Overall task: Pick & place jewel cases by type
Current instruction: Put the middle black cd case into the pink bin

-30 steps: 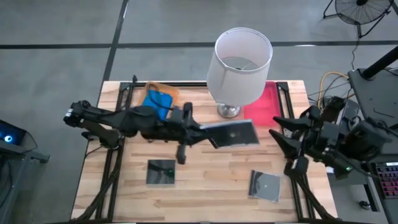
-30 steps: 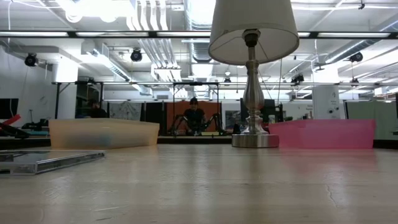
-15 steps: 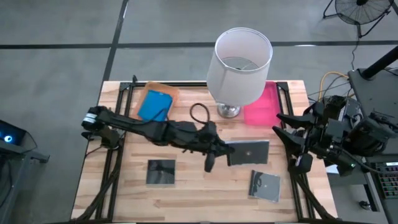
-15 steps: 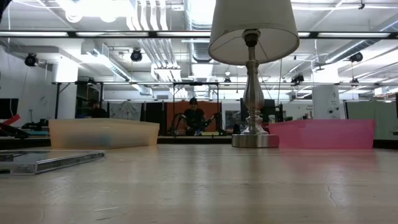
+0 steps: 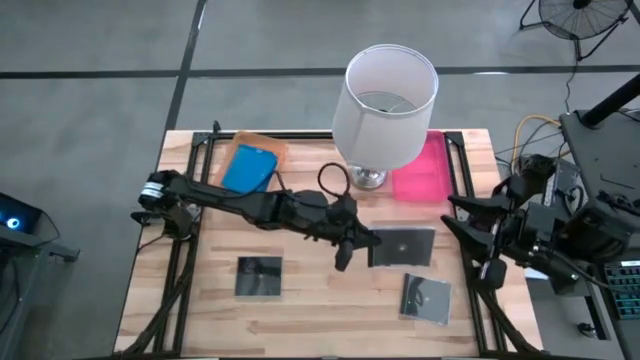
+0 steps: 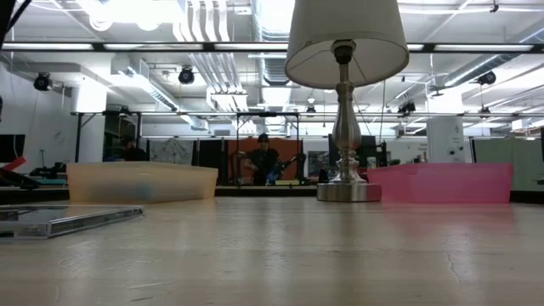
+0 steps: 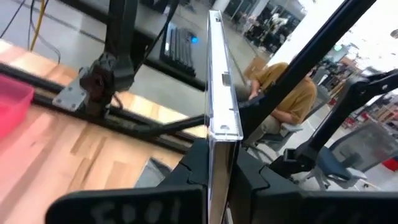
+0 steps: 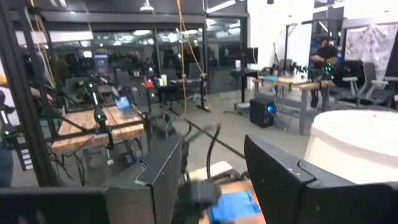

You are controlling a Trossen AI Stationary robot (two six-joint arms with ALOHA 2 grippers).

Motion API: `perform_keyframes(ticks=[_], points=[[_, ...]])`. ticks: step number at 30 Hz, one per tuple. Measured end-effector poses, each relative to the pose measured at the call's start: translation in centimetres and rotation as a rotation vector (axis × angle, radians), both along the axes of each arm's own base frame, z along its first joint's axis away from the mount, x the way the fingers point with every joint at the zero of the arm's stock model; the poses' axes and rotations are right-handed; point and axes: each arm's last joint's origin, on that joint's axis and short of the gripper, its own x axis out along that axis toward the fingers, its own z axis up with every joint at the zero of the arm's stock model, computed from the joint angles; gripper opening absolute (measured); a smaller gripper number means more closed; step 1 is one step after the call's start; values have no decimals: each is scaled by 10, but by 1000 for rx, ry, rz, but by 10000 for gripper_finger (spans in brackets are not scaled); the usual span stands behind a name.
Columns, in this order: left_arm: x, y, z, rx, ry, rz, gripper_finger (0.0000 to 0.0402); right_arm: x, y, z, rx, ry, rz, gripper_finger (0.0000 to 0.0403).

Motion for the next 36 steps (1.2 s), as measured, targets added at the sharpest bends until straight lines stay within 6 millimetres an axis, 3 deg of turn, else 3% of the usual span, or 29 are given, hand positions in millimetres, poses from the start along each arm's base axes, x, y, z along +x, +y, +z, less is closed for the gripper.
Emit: perform_keyframes(ticks=[6, 19, 24, 36], points=[[-4, 10, 8, 2, -16, -7, 1, -8, 9, -3, 28, 32, -2, 168], [6, 41, -9, -75, 78, 41, 1, -11, 13, -6, 83, 12, 18, 166], [19, 55, -34, -108, 150, 81, 1, -10, 16, -9, 100, 4, 20, 159], [54, 57, -88, -220, 216, 104, 1, 0, 36, -21, 69, 20, 22, 136]])
